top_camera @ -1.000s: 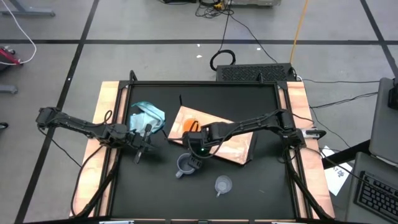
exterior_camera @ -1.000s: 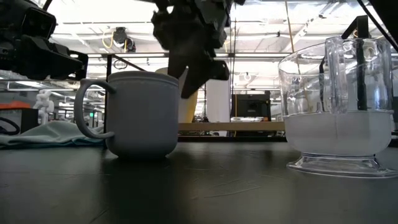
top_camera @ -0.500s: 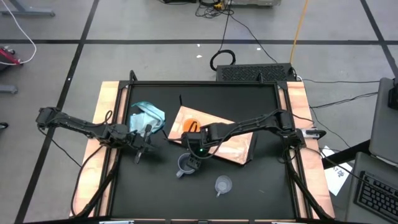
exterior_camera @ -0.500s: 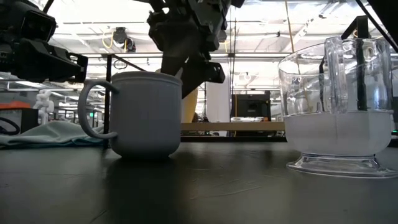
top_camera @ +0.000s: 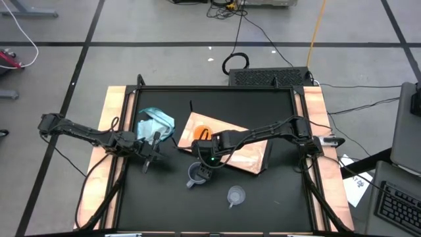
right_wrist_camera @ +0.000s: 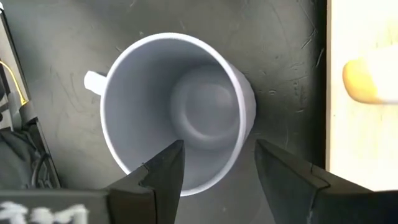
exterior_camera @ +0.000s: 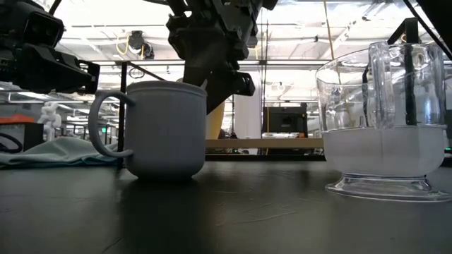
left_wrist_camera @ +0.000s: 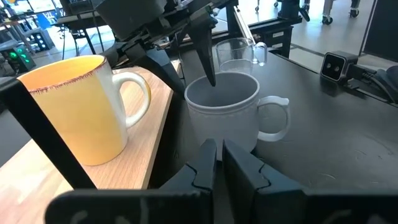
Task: Stack small to large cups/mugs on shelf
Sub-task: Put the gray cup on the shelf
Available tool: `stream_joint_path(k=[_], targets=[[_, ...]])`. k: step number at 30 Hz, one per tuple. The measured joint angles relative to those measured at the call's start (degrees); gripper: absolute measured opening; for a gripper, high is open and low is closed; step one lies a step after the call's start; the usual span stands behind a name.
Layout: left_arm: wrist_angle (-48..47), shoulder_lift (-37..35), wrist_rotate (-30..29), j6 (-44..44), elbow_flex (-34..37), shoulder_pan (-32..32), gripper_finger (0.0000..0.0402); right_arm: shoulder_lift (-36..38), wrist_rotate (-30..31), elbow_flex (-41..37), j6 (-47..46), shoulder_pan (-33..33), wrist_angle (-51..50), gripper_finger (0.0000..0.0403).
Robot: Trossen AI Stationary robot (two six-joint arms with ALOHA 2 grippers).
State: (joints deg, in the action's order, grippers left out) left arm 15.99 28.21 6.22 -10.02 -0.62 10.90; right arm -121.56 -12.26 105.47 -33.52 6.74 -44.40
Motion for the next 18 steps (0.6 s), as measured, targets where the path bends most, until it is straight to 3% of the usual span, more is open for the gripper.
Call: stream_joint_path(k=[18], targets=[[0.0,0.0,1.3,0.0,0.0,0.0,0.0031,-0.5,0.2,0.0,0.4,0.0,0.4,0.0185]])
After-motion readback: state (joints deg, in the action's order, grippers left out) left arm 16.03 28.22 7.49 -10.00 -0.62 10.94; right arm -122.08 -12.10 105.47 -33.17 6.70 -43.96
